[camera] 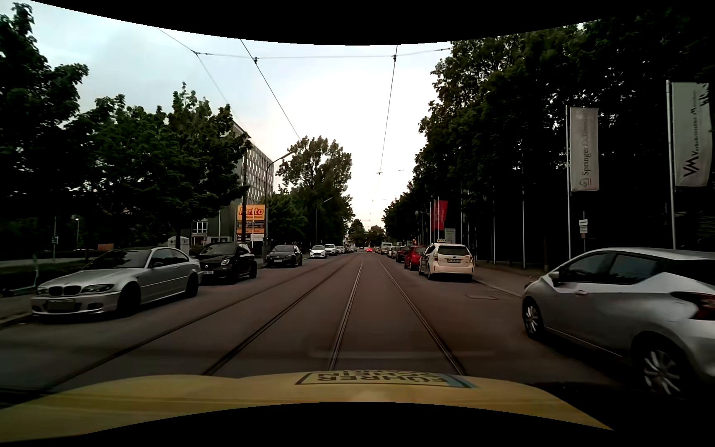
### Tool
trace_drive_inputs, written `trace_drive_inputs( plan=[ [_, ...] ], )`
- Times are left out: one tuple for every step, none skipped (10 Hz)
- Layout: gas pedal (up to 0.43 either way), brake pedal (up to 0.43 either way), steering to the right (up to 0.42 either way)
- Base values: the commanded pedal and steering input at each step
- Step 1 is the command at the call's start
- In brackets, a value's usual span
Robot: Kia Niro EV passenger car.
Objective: Follow the waypoints while adhering to traffic rules and regulations
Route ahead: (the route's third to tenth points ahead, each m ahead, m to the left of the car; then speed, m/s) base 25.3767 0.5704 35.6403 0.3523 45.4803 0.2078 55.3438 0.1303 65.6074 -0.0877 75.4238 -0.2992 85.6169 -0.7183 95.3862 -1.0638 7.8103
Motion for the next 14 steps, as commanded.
trace_drive_inputs(
  plan=[
    [0.0,0.0,-0.004],
    [0.0,0.0,-0.004],
    [0.0,0.0,-0.004],
    [0.0,0.0,-0.004],
    [0.0,0.0,-0.004],
    [0.0,0.0,-0.004],
    [0.0,0.0,-0.004],
    [0.0,0.0,-0.004],
    [0.0,0.0,-0.004],
    [0.0,0.0,-0.004],
    [0.0,0.0,-0.004],
    [0.0,0.0,-0.004],
    [0.0,0.0,-0.004],
    [0.0,0.0,-0.004]
  ],
)
